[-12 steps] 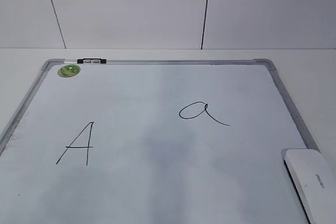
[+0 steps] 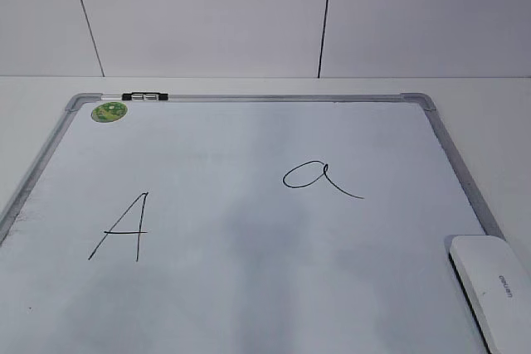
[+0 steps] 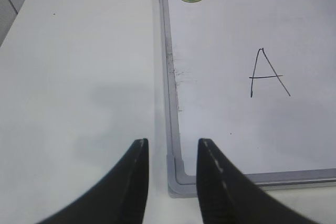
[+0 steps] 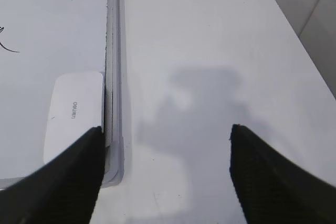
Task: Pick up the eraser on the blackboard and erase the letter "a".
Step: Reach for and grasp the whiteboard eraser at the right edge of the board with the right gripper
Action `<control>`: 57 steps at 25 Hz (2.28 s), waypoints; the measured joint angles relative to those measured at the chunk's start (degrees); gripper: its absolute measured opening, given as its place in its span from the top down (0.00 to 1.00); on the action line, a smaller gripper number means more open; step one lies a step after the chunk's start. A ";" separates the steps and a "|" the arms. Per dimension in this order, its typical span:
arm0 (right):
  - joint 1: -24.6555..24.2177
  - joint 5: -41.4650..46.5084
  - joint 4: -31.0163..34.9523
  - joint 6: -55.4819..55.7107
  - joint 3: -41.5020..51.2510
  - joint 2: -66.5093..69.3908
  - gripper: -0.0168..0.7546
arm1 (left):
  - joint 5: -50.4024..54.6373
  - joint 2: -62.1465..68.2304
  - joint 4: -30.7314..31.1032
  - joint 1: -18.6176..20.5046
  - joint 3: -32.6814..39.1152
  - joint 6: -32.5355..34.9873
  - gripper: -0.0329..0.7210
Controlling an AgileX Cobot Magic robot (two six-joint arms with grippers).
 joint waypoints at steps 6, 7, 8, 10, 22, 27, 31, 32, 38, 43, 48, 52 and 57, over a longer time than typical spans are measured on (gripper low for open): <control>0.00 0.00 0.00 0.00 0.00 0.00 0.21 | 0.00 0.00 0.00 0.00 0.00 0.00 0.65; 0.00 0.00 0.00 0.00 0.00 0.00 0.21 | 0.00 0.00 0.00 0.00 0.00 0.00 0.65; 0.00 0.00 0.00 0.00 0.00 0.00 0.21 | 0.00 0.00 0.00 0.00 0.00 0.00 0.65; 0.00 0.00 0.00 0.00 0.00 0.00 0.21 | 0.00 0.00 0.00 0.00 0.00 0.00 0.65; 0.00 0.00 -0.08 0.00 0.00 0.00 0.21 | 0.00 0.00 0.00 0.00 0.00 0.00 0.65; 0.00 0.00 1.08 0.00 0.00 0.00 0.21 | 0.00 0.00 0.00 0.00 0.00 0.00 0.65; 0.00 0.00 3.56 -0.52 -2.00 0.00 0.21 | 0.00 0.00 0.00 0.00 0.00 0.00 0.65; 0.00 0.00 4.02 -0.92 -2.84 0.00 0.21 | 0.00 0.00 0.00 0.00 0.00 0.00 0.65; 0.00 -0.21 6.24 -2.32 -8.60 7.52 0.21 | 0.00 0.00 0.00 0.00 0.00 0.00 0.65; 0.00 -0.62 10.06 -3.32 -11.59 16.58 0.21 | 0.00 0.00 0.00 0.00 0.00 0.00 0.65; 0.00 -0.22 12.31 -4.91 -13.79 25.41 0.21 | 0.00 0.00 0.00 0.00 0.00 0.00 0.65; 0.00 0.16 13.25 -4.91 -14.27 31.09 0.21 | 0.00 0.00 0.00 0.00 0.00 0.00 0.65; 0.00 3.15 16.48 -4.91 -14.27 37.92 0.21 | 0.00 0.00 0.00 0.00 0.00 0.00 0.65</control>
